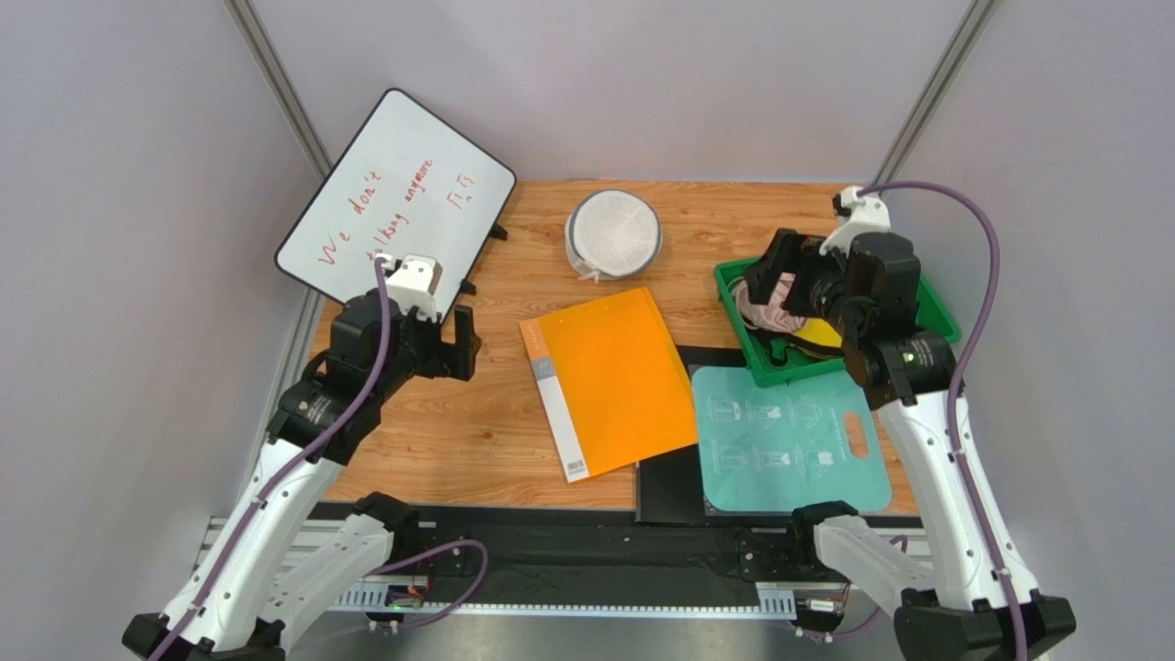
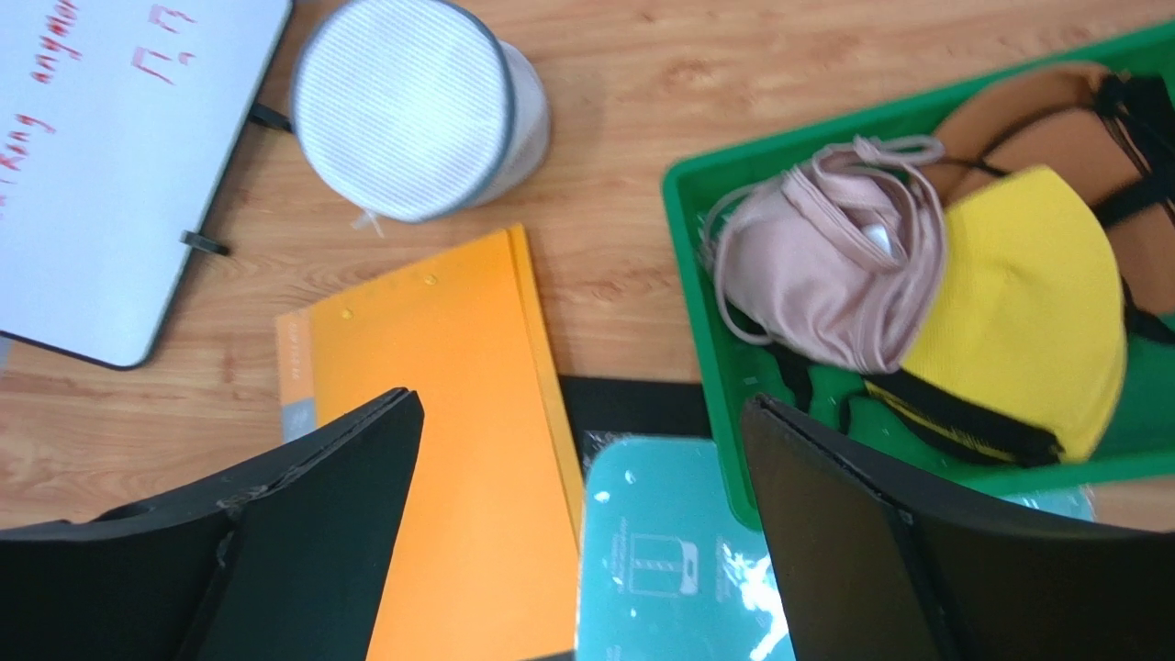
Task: Unzip the laundry bag and remove the bra
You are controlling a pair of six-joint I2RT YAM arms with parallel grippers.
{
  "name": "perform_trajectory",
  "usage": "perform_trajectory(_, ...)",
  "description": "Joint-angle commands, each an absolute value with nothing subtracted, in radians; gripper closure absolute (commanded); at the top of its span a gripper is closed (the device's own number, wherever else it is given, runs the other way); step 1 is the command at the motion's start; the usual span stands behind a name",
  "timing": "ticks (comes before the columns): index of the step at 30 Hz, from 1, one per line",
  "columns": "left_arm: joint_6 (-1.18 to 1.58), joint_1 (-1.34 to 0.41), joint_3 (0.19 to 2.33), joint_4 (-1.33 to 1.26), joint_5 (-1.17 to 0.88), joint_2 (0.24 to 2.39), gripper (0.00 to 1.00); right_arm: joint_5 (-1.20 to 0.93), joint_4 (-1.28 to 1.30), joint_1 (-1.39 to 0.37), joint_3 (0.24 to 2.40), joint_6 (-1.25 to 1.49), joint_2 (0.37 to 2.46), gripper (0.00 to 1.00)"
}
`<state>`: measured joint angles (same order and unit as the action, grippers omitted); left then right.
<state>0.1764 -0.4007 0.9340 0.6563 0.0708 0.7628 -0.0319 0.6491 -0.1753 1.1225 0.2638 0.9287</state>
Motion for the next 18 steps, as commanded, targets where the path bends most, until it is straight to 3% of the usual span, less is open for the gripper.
perform_trajectory(1, 0.153, -0.399, 0.925, 0.678, 0.142, 0.738, 0.0, -0.165, 0.575, -0.184, 1.265, 0.25, 1.088, 0.05)
perform_trajectory(9, 0.144, -0.385, 0.897, 0.678, 0.155, 0.738, 0.0, -0.155, 0.506, -0.334, 1.524, 0.277, 1.489, 0.04)
perform_trajectory(14, 0.152, -0.385, 0.899, 0.681, 0.129, 0.755, 0.0, -0.183, 0.371, -0.356, 1.575, 0.477, 1.736, 0.06)
perform_trajectory(18, 0.155, -0.385, 0.897, 0.681, 0.114, 0.752, 0.0, -0.088, 0.371, -0.373, 1.647, 0.537, 1.88, 0.07)
